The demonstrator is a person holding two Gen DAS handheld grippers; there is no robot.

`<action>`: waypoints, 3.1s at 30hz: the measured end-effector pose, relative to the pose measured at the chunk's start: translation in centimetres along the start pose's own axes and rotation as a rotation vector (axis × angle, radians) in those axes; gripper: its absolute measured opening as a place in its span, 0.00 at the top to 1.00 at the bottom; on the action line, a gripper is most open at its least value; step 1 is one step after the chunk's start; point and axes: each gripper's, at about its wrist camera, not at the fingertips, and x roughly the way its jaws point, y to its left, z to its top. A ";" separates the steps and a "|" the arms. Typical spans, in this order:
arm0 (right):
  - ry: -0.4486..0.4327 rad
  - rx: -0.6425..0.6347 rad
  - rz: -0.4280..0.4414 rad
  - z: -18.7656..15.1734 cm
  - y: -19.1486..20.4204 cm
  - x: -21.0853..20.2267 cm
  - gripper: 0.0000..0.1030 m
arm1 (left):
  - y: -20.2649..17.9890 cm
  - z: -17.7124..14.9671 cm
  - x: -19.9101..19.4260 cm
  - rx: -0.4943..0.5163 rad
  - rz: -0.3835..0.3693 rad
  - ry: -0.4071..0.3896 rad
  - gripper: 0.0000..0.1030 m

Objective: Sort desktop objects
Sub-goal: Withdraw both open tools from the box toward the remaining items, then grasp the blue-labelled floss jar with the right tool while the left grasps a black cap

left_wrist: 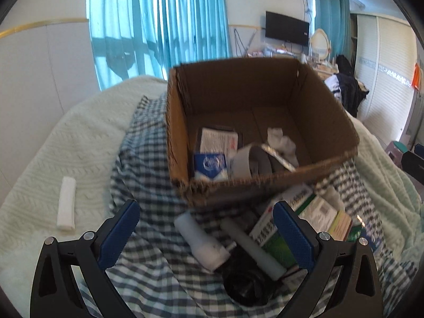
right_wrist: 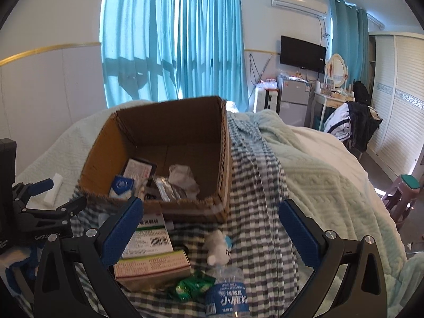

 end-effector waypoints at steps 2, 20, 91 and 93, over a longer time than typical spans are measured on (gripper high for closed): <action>0.034 0.004 -0.006 -0.9 -0.3 0.0 0.00 | -0.3 -1.0 0.4 0.003 -0.017 0.033 0.01; 0.273 0.095 -0.001 -7.3 -2.9 2.6 0.01 | -1.2 -5.3 3.6 0.039 -0.058 0.245 0.02; 0.093 0.024 0.050 -5.4 1.8 -4.1 0.40 | -3.2 0.5 -8.1 0.049 -0.191 -0.084 0.93; 0.072 0.026 0.058 -4.7 2.0 -4.2 0.40 | -3.2 1.2 -8.2 0.039 -0.188 -0.099 0.93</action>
